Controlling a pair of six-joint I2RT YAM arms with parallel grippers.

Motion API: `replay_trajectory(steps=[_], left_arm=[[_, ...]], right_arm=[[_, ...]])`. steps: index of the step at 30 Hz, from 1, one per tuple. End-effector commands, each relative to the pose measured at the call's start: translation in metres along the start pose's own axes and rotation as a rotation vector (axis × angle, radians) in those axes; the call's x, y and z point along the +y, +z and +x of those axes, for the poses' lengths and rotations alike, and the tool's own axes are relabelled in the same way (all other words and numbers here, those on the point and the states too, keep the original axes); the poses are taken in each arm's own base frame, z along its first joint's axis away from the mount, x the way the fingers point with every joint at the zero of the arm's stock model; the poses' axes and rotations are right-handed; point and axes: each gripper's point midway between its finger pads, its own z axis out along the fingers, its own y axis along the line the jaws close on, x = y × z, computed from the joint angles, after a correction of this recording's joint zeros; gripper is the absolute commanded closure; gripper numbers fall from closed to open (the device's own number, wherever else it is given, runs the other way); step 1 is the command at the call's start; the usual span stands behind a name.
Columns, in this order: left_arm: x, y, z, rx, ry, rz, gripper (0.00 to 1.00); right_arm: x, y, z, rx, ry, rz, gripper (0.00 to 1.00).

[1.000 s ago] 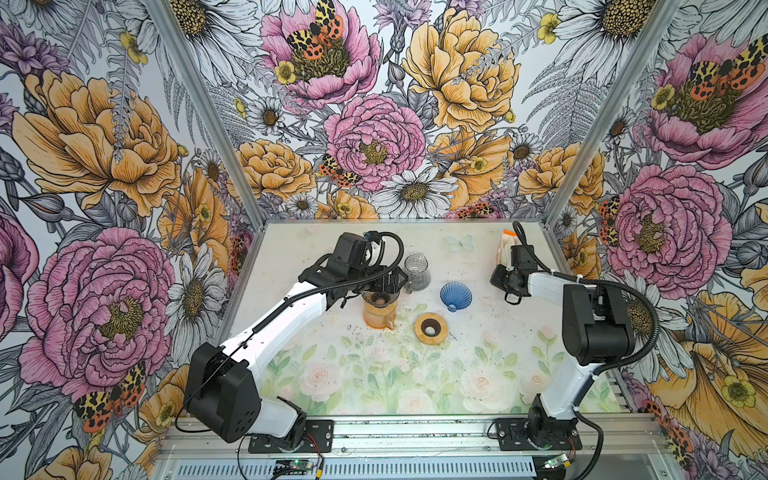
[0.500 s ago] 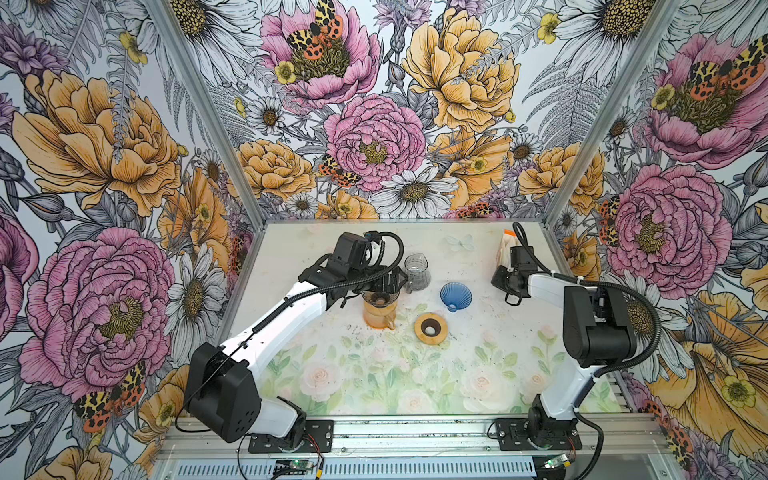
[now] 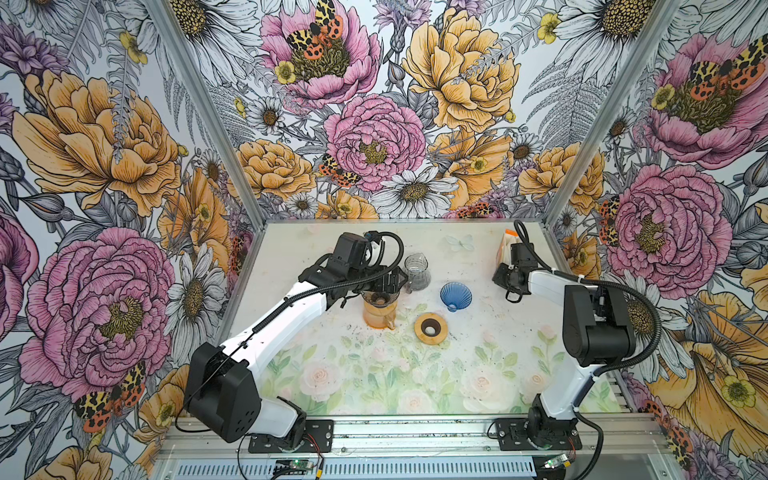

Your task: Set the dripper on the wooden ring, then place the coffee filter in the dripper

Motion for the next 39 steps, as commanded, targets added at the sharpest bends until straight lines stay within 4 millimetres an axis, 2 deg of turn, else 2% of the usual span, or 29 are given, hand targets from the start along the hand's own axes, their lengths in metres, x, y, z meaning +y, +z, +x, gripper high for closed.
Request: replay_trajectory(steps=[1, 12, 18, 25, 39], left_arm=[[-0.001, 0.003, 0.001, 0.009, -0.009, 0.003, 0.01], [0.000, 0.002, 0.002, 0.009, -0.009, -0.002, 0.01], [-0.001, 0.003, 0.002, 0.011, -0.010, 0.001, 0.01], [-0.001, 0.004, 0.002, 0.011, -0.011, 0.004, 0.01], [-0.004, 0.003, 0.004, 0.016, -0.008, 0.012, 0.01]], right_arm=[[0.003, 0.007, -0.004, 0.000, 0.004, 0.009, 0.75], [0.004, 0.014, -0.013, -0.012, 0.016, 0.026, 0.81], [0.005, 0.014, -0.013, -0.016, 0.010, 0.028, 0.93], [0.003, 0.006, -0.005, -0.002, -0.005, 0.036, 1.00], [-0.001, -0.012, 0.016, 0.053, 0.003, 0.017, 1.00]])
